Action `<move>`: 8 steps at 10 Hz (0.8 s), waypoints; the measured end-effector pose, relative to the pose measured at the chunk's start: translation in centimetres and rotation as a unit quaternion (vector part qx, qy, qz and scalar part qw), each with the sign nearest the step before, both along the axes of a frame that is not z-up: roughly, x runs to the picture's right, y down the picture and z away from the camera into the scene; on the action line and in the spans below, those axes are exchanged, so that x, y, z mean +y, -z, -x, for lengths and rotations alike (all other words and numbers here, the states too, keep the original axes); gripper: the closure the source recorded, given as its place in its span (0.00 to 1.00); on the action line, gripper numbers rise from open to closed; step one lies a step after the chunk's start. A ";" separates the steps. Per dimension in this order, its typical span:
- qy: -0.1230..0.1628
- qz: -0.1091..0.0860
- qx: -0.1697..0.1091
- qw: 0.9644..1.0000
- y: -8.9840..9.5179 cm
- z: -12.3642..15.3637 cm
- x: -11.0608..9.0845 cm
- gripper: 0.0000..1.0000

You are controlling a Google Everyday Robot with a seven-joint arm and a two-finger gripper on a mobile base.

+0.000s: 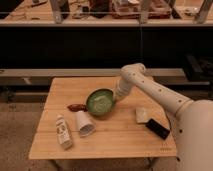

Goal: Drag the ceramic bowl in a circle

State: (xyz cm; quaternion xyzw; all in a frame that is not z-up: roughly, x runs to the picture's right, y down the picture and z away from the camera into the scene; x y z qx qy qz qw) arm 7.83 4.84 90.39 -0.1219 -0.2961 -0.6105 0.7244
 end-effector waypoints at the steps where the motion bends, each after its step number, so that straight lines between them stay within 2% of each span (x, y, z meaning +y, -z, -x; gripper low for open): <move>1: -0.009 -0.006 0.000 1.000 -0.8 -0.1 -1.3 0.82; 4: -0.031 -0.005 0.025 0.999 -3.0 -2.9 -2.8 0.82; 7: -0.055 0.007 0.066 0.996 -4.4 -7.5 -2.2 0.82; 8: -0.065 0.009 0.086 0.994 -4.4 -9.8 -2.0 0.82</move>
